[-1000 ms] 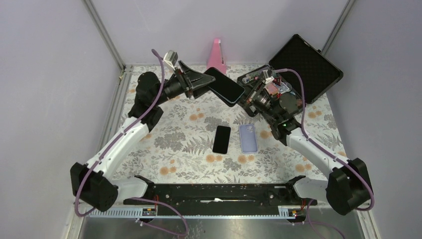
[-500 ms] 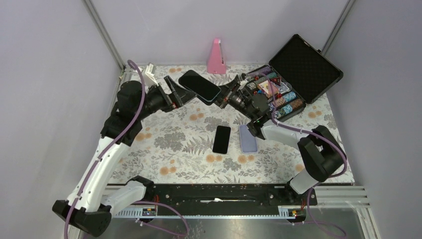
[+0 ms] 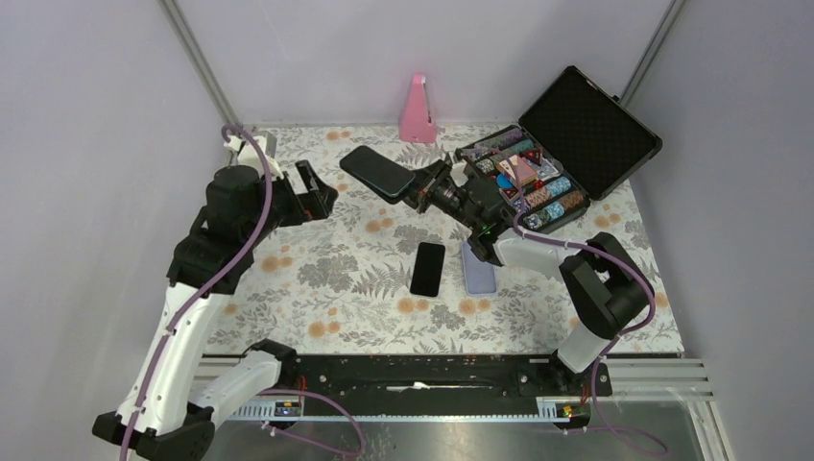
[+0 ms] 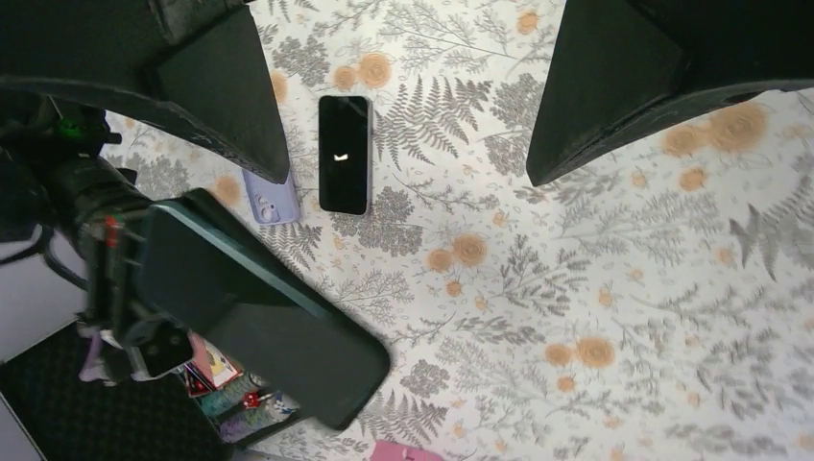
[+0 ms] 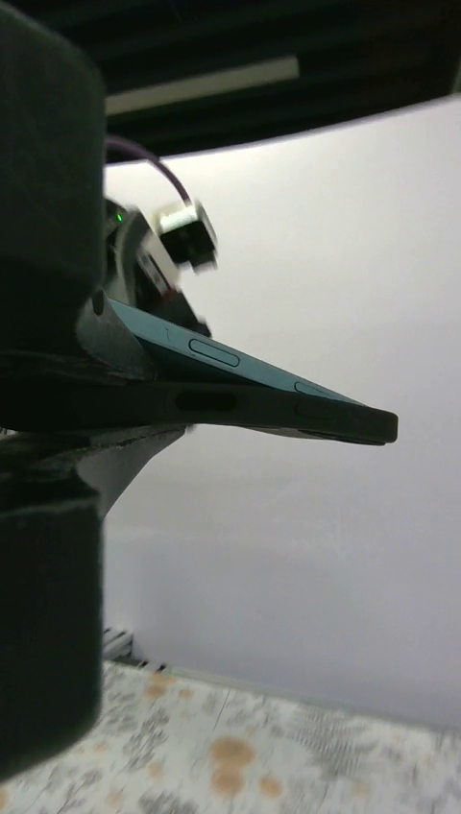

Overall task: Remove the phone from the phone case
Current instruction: Remove the phone case from the phone.

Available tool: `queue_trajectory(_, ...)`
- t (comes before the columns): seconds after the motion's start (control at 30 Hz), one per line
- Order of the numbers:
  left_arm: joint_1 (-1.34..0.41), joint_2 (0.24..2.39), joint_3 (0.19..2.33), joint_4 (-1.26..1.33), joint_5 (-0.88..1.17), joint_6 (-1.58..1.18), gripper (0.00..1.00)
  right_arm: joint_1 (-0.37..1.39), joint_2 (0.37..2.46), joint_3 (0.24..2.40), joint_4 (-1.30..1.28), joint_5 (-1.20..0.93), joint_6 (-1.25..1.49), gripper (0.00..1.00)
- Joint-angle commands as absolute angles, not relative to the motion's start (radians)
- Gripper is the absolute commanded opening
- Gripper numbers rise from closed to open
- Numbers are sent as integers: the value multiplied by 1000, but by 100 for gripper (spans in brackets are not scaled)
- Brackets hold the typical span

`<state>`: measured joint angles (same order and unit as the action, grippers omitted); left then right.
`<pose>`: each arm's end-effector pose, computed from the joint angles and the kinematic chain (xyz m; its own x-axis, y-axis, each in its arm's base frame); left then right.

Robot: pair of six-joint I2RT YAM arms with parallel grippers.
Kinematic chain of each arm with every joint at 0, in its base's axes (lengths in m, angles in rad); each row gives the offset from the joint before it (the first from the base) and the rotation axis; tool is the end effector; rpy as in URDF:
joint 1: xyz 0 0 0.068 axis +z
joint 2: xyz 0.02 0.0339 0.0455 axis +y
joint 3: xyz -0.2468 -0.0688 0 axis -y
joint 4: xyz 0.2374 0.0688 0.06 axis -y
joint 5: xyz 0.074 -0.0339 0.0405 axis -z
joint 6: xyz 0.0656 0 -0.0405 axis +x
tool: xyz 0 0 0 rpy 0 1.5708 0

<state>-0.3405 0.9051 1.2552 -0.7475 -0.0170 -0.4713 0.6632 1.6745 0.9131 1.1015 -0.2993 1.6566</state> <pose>0.1877 -0.0653 0.3914 -0.4699 -0.3151 -0.8245 0.1187 0.9031 -0.4128 0.2936 0.2539 0.2842 -0.8269 0.5621 -0.0172 -0.1927 -0.2545 0.9477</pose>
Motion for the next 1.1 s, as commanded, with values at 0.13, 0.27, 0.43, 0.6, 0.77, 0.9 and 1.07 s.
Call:
queue_trajectory(0.13, -592, 997, 1372, -704, -36, -21, 96, 688, 1627, 1043, 473, -310, 1498, 0)
queue_trajectory(0.27, -673, 1093, 1371, -703, -97, 91, 81, 690, 1640, 1038, 421, -322, 1501, 0)
queue_trajectory(0.43, -682, 1146, 1308, -647, -6, 118, 67, 692, 1662, 1046, 398, -358, 1508, 0)
queue_trajectory(0.6, -687, 1170, 1254, -586, 127, 99, 62, 702, 1658, 1062, 359, -378, 1496, 0)
queue_trajectory(0.77, -688, 1177, 1218, -566, 190, 91, 67, 712, 1654, 1066, 352, -393, 1502, 0)
queue_trajectory(0.9, -689, 1189, 1192, -551, 116, 83, 65, 715, 1655, 1059, 382, -407, 1525, 0)
queue_trajectory(1.07, -689, 1209, 1184, -551, 106, 88, 53, 721, 1640, 1052, 392, -415, 1531, 0)
